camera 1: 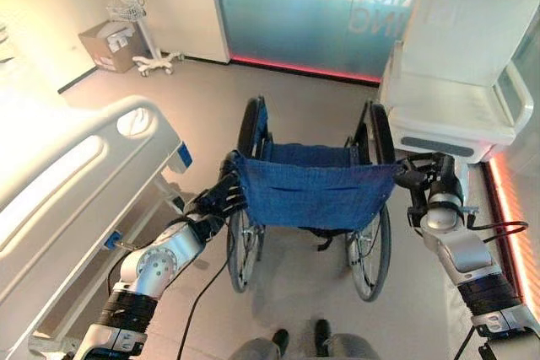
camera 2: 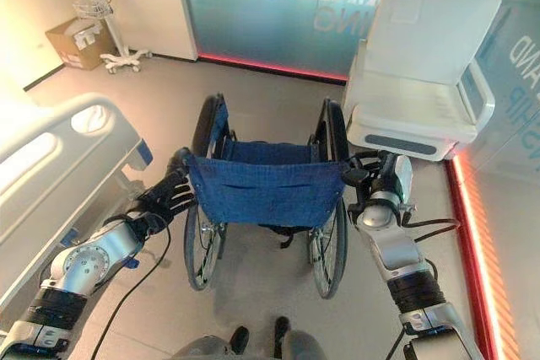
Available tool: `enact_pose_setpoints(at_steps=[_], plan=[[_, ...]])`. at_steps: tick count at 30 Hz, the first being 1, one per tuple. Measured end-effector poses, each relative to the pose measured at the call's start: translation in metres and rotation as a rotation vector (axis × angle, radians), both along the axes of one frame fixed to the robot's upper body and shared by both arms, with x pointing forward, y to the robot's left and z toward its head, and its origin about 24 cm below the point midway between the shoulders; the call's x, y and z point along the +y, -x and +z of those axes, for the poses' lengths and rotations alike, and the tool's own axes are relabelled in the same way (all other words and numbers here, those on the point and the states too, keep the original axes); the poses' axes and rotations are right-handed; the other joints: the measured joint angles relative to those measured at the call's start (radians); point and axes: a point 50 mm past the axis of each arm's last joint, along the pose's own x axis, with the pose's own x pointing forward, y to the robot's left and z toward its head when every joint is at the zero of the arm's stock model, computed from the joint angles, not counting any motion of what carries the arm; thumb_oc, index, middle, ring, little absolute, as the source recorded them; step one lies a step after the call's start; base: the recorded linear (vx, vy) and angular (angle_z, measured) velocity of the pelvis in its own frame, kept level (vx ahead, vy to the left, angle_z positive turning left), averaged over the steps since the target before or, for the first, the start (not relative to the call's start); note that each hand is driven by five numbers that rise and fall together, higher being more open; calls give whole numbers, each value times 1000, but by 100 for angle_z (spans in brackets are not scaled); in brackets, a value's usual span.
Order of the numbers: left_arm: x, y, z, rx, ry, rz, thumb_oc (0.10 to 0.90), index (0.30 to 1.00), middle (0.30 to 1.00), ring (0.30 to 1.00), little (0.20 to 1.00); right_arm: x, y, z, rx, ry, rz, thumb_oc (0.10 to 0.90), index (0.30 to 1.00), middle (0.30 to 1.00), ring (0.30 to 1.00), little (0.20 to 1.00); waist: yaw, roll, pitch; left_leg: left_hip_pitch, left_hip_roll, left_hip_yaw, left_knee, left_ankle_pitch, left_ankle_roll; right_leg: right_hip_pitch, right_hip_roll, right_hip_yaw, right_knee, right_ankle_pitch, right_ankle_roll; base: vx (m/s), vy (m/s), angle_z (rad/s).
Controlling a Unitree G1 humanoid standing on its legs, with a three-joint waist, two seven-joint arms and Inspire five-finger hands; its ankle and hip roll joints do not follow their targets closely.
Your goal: Push the wheelchair next to the bed
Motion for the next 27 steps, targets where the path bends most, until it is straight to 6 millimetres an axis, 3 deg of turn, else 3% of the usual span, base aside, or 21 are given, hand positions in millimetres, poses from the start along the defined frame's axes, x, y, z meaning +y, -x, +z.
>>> enact_pose_setpoints(at_steps=[1, 2, 3, 4, 5, 6, 7, 8, 9, 10, 11, 12, 13, 14, 15, 16, 18, 21, 24, 27], plan=[[-3, 0, -1, -1, 9, -2, 400, 300, 300, 300, 300, -3, 0, 1, -4, 1, -6, 400, 300, 300, 300, 300, -12, -10, 12, -2, -23, 55, 84, -18, 3, 8, -20, -12, 13, 0, -3, 516, -213, 86], [-9, 4, -7, 10, 43, -6, 400, 300, 300, 300, 300, -10, 1, 4, 3, 25, -1, 400, 300, 300, 300, 300, -17, 4, 15, 21, -26, 125, 194, -77, -3, 21, -20, -12, 63, -30, -44, 547, -236, 74], [-18, 8, -9, 8, 77, -23, 400, 300, 300, 300, 300, -18, 5, 7, 6, 51, -1, 400, 300, 300, 300, 300, -33, 46, 10, 75, 8, 122, 150, -134, -6, 25, 10, -16, 92, -55, -48, 551, -243, 71], [-25, 8, -4, -20, 99, -44, 400, 300, 300, 300, 300, -24, 4, 15, -14, 68, -13, 400, 300, 300, 300, 300, -38, 66, 22, 111, 30, 84, 91, -167, 10, 9, 32, -15, 143, -82, -48, 463, -201, 56], [-28, 8, -1, -34, 104, -53, 400, 300, 300, 300, 300, -27, 3, 18, -22, 68, -25, 400, 300, 300, 300, 300, -38, 65, 28, 118, 30, 62, 71, -173, 14, 3, 42, -16, 161, -84, -51, 386, -198, 53], [-32, 8, 1, -46, 118, -67, 400, 300, 300, 300, 300, -30, 3, 19, -15, 63, -46, 400, 300, 300, 300, 300, -43, 50, 25, 98, 21, 46, 91, -166, -52, 8, 33, -8, 137, -89, -59, 296, -186, 54], [-34, 8, 6, -65, 119, -78, 400, 300, 300, 300, 300, -31, 0, 24, -8, 66, -53, 400, 300, 300, 300, 300, -47, 19, 33, 33, -10, 56, 222, -156, -130, -4, 9, -20, 142, -98, -70, 367, -223, 48], [-35, 8, 8, -69, 121, -86, 400, 300, 300, 300, 300, -32, -2, 26, -6, 69, -53, 400, 300, 300, 300, 300, -43, 16, 34, -26, -25, 69, 333, -150, -140, -15, 8, -23, 164, -111, -82, 385, -221, 17], [-39, 9, 7, -63, 122, -106, 400, 300, 300, 300, 300, -35, -5, 29, 2, 71, -53, 400, 300, 300, 300, 300, -29, 30, 44, -124, -31, 93, 556, -105, -152, -7, 24, -27, 186, -137, -103, 370, -196, -25], [-40, 11, 5, -41, 120, -119, 400, 300, 300, 300, 300, -37, -4, 27, 25, 72, -61, 400, 300, 300, 300, 300, 7, 27, 48, -164, -43, 116, 643, -18, -191, 20, 26, -17, 175, -133, -106, 381, -195, -40], [-40, 13, 3, -27, 116, -122, 400, 300, 300, 300, 300, -36, -3, 25, 37, 70, -62, 400, 300, 300, 300, 300, 20, 20, 47, -171, -52, 120, 658, 25, -205, 37, 18, -6, 157, -126, -96, 367, -175, -44], [-38, 16, -2, 2, 113, -126, 400, 300, 300, 300, 300, -36, -2, 23, 56, 77, -57, 400, 300, 300, 300, 300, 35, 17, 49, -187, -69, 126, 703, 115, -190, 89, 7, -3, 99, -119, -97, 299, -135, -19], [-38, 18, -3, 9, 118, -130, 400, 300, 300, 300, 300, -36, -1, 23, 64, 78, -57, 400, 300, 300, 300, 300, 37, 17, 48, -204, -69, 133, 722, 103, -169, 108, 8, -5, 72, -108, -108, 308, -125, -22], [-34, 23, -3, 8, 109, -135, 400, 300, 300, 300, 300, -35, 0, 23, 71, 79, -46, 400, 300, 300, 300, 300, 51, 17, 48, -226, -60, 128, 671, 68, -119, 129, 15, -9, 54, -108, -113, 356, -109, -18], [-29, 24, -1, 9, 106, -147, 400, 300, 300, 300, 300, -33, 0, 23, 71, 80, -35, 400, 300, 300, 300, 300, 58, 13, 47, -228, -31, 139, 537, 39, -93, 141, 24, -15, 35, -105, -118, 448, -108, -24], [-27, 24, 0, 5, 106, -147, 400, 300, 300, 300, 300, -32, -1, 24, 71, 78, -28, 400, 300, 300, 300, 300, 62, 13, 48, -234, -18, 141, 471, 38, -92, 143, 30, -15, 33, -108, -122, 417, -68, -15], [-25, 27, 4, 1, 100, -169, 400, 300, 300, 300, 300, -30, -1, 24, 76, 89, -12, 400, 300, 300, 300, 300, 75, 16, 48, -236, 27, 158, 177, 49, -102, 170, 52, -11, 20, -118, -135, 450, -27, -20], [-28, 31, 3, -3, 141, -201, 400, 300, 300, 300, 300, -34, -1, 19, 103, 99, -24, 400, 300, 300, 300, 300, 102, 25, 46, -252, 58, 207, -41, 49, -107, 240, 78, -5, -17, -149, -141, 499, 7, -13], [-30, 36, 2, -14, 154, -218, 400, 300, 300, 300, 300, -39, 3, 14, 117, 113, -24, 400, 300, 300, 300, 300, 133, 31, 37, -261, 91, 274, -135, 55, -118, 304, 90, -2, -37, -183, -141, 578, 29, -21], [-30, 49, -4, 12, 161, -217, 400, 300, 300, 300, 300, -41, 10, 5, 142, 120, -7, 400, 300, 300, 300, 300, 147, 39, -19, -247, 90, 301, -73, 49, -108, 387, 73, -5, -78, -246, -102, 546, 15, -31]])
